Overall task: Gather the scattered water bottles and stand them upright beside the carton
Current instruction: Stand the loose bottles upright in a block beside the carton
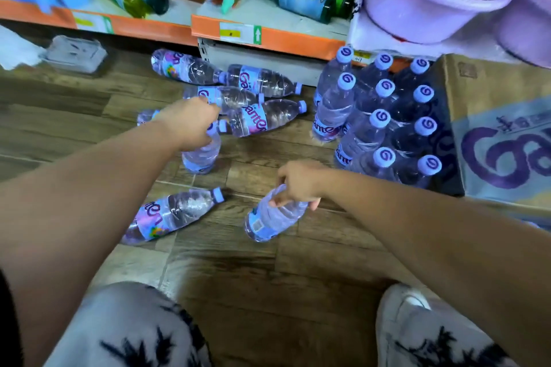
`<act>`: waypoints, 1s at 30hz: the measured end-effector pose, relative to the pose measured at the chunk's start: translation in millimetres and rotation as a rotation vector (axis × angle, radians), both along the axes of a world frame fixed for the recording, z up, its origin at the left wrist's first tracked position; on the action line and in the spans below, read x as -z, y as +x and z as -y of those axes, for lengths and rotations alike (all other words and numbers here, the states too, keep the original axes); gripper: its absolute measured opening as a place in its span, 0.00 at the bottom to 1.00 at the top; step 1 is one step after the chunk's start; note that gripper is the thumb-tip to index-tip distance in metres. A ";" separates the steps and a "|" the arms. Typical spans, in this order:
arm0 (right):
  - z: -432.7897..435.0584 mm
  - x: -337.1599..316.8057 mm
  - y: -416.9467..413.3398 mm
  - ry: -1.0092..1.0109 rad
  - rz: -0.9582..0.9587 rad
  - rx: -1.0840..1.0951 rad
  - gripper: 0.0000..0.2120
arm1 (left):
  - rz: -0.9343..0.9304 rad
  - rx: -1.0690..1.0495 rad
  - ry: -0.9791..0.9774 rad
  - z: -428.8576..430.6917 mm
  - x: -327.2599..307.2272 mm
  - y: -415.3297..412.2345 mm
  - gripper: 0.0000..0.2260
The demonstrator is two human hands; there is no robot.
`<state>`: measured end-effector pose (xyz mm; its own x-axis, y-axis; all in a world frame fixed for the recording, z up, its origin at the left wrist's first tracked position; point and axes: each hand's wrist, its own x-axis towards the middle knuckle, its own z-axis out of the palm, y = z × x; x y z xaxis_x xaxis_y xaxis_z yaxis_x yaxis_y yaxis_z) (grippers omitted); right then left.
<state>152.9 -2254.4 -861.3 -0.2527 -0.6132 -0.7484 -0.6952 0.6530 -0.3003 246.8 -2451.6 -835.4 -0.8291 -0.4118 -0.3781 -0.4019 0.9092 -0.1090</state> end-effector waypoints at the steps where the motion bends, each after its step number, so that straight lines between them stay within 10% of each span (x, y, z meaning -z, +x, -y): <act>1: 0.0 -4.3 -1.5 -0.028 -0.064 -0.012 0.19 | -0.016 -0.019 0.023 -0.5 -4.2 2.0 0.15; 17: -18.1 -75.2 -93.6 -0.360 -0.267 0.373 0.01 | -0.155 0.109 0.255 -65.4 -34.9 -48.3 0.17; 30: 2.3 -66.6 -124.1 -0.221 -0.235 0.367 0.15 | -0.052 0.292 0.137 -98.2 -36.6 -101.1 0.16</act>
